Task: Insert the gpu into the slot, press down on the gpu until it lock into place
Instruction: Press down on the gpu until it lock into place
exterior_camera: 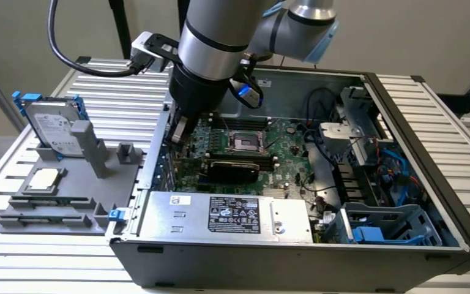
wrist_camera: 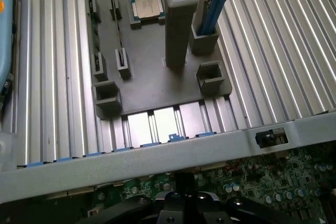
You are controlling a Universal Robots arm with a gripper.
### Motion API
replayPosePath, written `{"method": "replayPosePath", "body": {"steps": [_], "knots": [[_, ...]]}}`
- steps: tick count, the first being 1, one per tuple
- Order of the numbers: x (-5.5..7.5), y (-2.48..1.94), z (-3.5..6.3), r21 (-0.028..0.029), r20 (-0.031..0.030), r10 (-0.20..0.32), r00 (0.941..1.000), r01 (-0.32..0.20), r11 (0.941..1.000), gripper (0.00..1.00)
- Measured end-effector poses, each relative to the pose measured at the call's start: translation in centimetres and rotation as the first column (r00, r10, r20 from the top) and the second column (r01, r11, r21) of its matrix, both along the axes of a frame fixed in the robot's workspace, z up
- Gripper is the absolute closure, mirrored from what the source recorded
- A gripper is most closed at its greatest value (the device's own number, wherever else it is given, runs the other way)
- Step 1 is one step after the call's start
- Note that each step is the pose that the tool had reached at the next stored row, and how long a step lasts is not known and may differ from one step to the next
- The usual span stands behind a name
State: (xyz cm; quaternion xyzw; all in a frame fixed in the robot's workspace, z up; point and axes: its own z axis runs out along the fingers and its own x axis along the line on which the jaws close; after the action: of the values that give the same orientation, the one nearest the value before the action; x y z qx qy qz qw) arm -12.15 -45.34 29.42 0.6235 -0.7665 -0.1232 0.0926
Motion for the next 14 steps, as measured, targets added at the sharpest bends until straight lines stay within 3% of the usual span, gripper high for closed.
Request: {"method": "replayPosePath", "body": {"steps": [10, 14], "knots": [[0.01, 0.0, -0.22, -0.0022, 0.0, 0.0, 1.0, 0.0, 1.0, 0.89], [0.49, 0.0, 0.02, -0.0022, -0.0044, 0.0, 1.0, 0.0, 1.0, 0.89]]}}
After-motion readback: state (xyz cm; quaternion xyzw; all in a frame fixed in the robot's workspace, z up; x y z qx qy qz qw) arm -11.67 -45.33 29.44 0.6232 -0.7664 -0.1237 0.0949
